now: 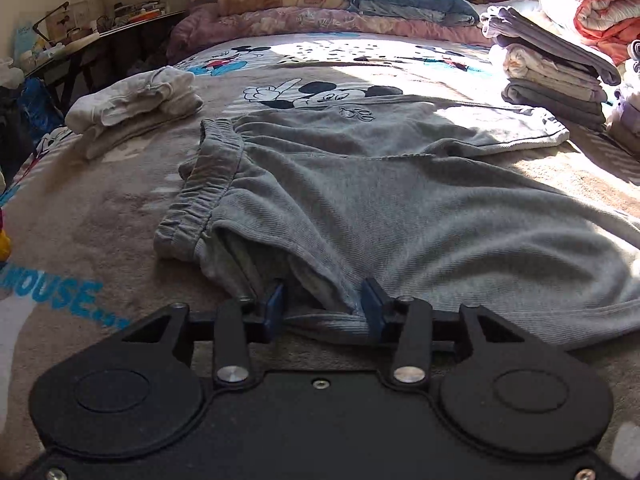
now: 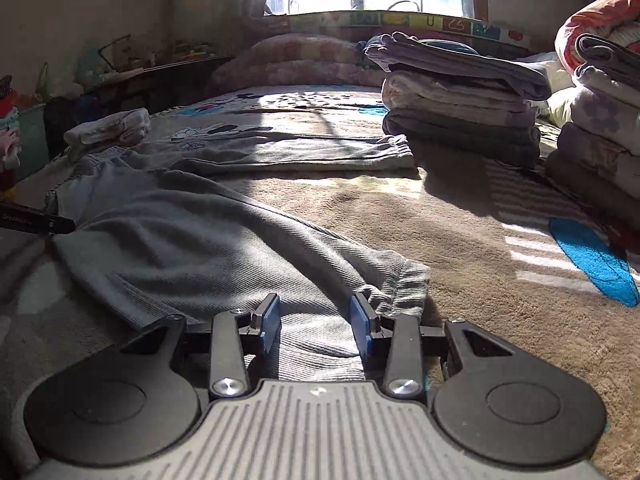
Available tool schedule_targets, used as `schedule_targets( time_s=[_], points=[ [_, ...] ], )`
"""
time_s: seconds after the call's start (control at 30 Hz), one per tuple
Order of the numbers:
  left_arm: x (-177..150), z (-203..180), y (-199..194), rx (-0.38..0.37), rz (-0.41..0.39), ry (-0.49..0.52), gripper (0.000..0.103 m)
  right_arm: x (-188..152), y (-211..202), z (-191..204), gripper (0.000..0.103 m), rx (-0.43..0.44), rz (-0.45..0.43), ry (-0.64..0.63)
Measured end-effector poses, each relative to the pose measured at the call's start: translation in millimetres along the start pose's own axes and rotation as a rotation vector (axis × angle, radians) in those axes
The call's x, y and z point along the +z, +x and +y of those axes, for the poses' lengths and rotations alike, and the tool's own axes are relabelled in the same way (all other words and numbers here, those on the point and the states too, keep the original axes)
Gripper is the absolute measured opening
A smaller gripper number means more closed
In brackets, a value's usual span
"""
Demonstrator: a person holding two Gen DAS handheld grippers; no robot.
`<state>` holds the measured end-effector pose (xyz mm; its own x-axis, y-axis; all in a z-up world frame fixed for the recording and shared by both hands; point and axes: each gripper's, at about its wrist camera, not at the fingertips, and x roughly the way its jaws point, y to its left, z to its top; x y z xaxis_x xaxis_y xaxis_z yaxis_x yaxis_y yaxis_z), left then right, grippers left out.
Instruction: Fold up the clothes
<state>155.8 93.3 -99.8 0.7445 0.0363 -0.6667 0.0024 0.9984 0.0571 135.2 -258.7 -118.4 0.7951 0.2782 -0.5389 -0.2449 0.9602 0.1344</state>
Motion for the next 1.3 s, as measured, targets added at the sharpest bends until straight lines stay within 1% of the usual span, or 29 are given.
schedule_targets(
  time_s=[0.03,0.1,0.13,0.17,0.2,0.23,0.27,0.33,0.37,0.43,0.47,0.5,0.57,0.6,0.67,0.73,0.83,0.9,0.93,0.97,1.0,1.03,1.1,1.13,1.17,1.23,1.27,1.3],
  points=[
    [0.9,-1.2,-4.9,-0.002,-0.017,-0.004,0.042,-1.6,-2.0,-2.7,0.039,0.011,-0.004,0.017],
    [1.9,-5.5,-19.8,-0.024,-0.094,-0.001,0.041,-3.0,-4.7,3.3,0.04,0.002,-0.003,-0.025],
    [1.7,-8.2,-26.3,-0.035,-0.134,0.006,0.041,-4.6,-4.7,8.4,0.04,-0.016,0.013,-0.071],
    [0.9,-11.1,-30.5,-0.042,-0.165,0.012,0.041,-6.1,-3.4,11.7,0.04,-0.027,0.032,-0.103],
    [0.0,-13.2,-31.9,-0.051,-0.18,0.008,0.041,-7.7,-2.6,13.3,0.041,-0.033,0.043,-0.121],
    [-2.4,-16.2,-32.5,-0.073,-0.182,-0.01,0.041,-6.9,-3.9,13.0,0.041,-0.031,0.048,-0.12],
    [-5.2,-21.7,-30.5,-0.103,-0.16,-0.018,0.041,-6.1,-5.1,12.7,0.041,-0.03,0.052,-0.119],
    [-11.4,-39.5,-19.4,-0.12,-0.052,0.053,0.041,-5.6,-7.7,11.2,0.041,-0.023,0.056,-0.118],
    [-14.8,-48.8,-16.3,-0.102,-0.009,0.103,0.041,-5.2,-8.2,8.4,0.041,-0.012,0.056,-0.101],
    [-16.6,-64.2,-27.8,-0.08,-0.034,0.148,0.04,-4.2,-7.1,4.3,0.043,0.007,0.056,-0.076],
    [-16.6,-69.9,-33.4,-0.085,-0.05,0.155,0.04,-3.2,-7.2,0.4,0.047,0.032,0.051,-0.042],
    [-14.7,-74.4,-38.6,-0.121,-0.077,0.136,0.04,-2.2,-7.3,-3.4,0.053,0.057,0.046,-0.008],
    [-10.9,-94.0,-47.8,-0.172,-0.148,0.136,0.041,-1.1,-7.9,-5.7,0.055,0.073,0.044,0.017],
    [-12.2,-105.6,-47.0,-0.177,-0.157,0.162,0.041,-1.4,-7.9,-4.9,0.055,0.073,0.048,0.007],
    [-19.7,-127.9,-36.6,-0.199,-0.102,0.222,0.041,-1.9,-6.6,-4.4,0.055,0.072,0.051,0.005],
    [-31.3,-145.6,-30.8,-0.179,-0.054,0.297,0.041,-2.0,-6.8,-5.1,0.055,0.074,0.05,0.01],
    [-29.9,-156.5,-46.4,-0.195,-0.103,0.285,0.04,-0.6,-9.7,-10.3,0.055,0.085,0.042,0.039],
    [-29.0,-164.6,-52.5,-0.218,-0.186,0.264,0.041,-0.1,-11.4,-17.1,0.055,0.103,0.033,0.084],
    [-29.6,-169.7,-49.2,-0.21,-0.198,0.26,0.041,-0.2,-12.4,-22.9,0.055,0.118,0.024,0.125],
    [-30.6,-174.5,-42.6,-0.218,-0.163,0.253,0.041,-0.3,-13.4,-28.6,0.055,0.132,0.015,0.165],
    [-31.8,-180.0,-34.4,-0.235,-0.081,0.256,0.041,0.2,-14.3,-32.0,0.055,0.135,0.008,0.185],
    [-33.1,-185.7,-31.1,-0.236,-0.042,0.265,0.041,0.6,-15.1,-35.5,0.055,0.137,0.002,0.204],
    [-33.7,-194.9,-44.6,-0.227,-0.12,0.269,0.041,0.2,-16.2,-40.4,0.054,0.145,-0.007,0.241],
    [-32.1,-198.2,-47.7,-0.24,-0.153,0.256,0.041,-0.2,-16.8,-43.0,0.054,0.15,-0.012,0.262],
    [-32.1,-202.8,-46.9,-0.253,-0.165,0.253,0.042,-0.7,-17.7,-46.1,0.054,0.158,-0.019,0.283],
    [-36.1,-215.7,-34.5,-0.29,-0.076,0.296,0.045,-0.6,-21.8,-51.4,0.055,0.15,-0.046,0.312],
    [-41.1,-220.7,-33.1,-0.29,-0.051,0.333,0.046,-0.2,-24.0,-53.3,0.056,0.141,-0.056,0.317],
    [-43.8,-221.1,-40.4,-0.281,-0.079,0.349,0.046,0.0,-27.0,-56.6,0.056,0.127,-0.067,0.326]
  ],
)
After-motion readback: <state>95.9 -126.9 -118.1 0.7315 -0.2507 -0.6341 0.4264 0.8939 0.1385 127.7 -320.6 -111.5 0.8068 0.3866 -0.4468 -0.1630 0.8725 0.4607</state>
